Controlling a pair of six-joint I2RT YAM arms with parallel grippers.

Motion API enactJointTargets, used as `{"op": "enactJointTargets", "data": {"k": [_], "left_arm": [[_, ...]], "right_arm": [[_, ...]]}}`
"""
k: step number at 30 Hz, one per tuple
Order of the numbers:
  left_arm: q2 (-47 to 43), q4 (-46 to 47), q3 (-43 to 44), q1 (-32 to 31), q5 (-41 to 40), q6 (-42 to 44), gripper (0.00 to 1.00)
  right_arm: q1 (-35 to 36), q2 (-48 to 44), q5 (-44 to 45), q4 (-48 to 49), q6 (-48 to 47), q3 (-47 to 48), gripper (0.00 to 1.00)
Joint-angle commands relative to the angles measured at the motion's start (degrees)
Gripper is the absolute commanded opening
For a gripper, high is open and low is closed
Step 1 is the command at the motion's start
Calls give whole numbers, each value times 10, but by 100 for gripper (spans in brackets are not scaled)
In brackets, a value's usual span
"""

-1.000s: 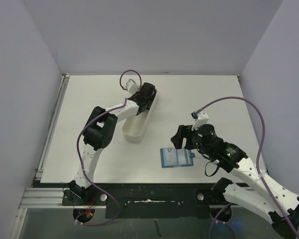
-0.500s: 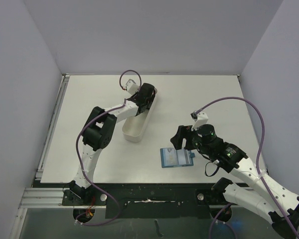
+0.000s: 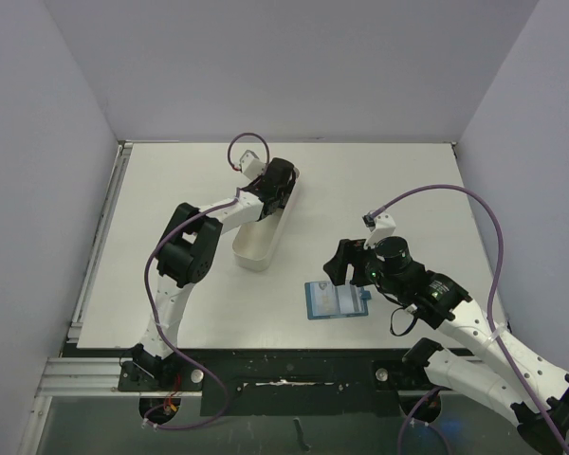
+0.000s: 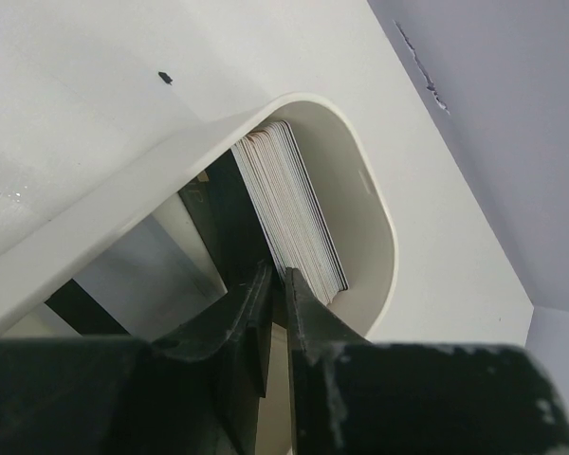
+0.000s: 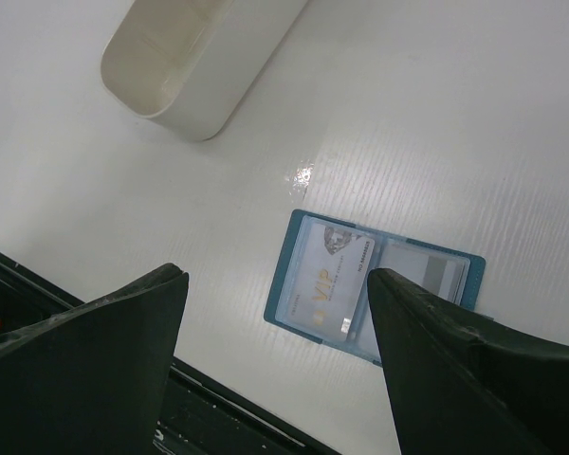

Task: Put the credit cards into the card holder
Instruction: Pick up the credit card from the storage box.

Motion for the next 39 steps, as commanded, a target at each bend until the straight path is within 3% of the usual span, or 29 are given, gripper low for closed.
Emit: {"op": "enactJointTargets", "data": {"k": [1,6,10,23,29,39], "left_arm": [[-54,37,13,5,-17,10,11],[-54,39,17,5,-19,15,10],[-58,44,18,5,-18,19,1],[-76,48,11,5,-20,21,5],[-80,51,5,5,-13,20,0],[-159,62,-71,-3,23,13,0]], "right_arm": [[0,-2,-2,19,-2,0,78],[0,-2,-3,19,-1,0,78],[0,-3,-2,19,-2,1,78],[0,-1,-5,21,0,1,78],[0,-4,-5,20,0,2,78],[-1,-9,-8,21,3,0,78]]}}
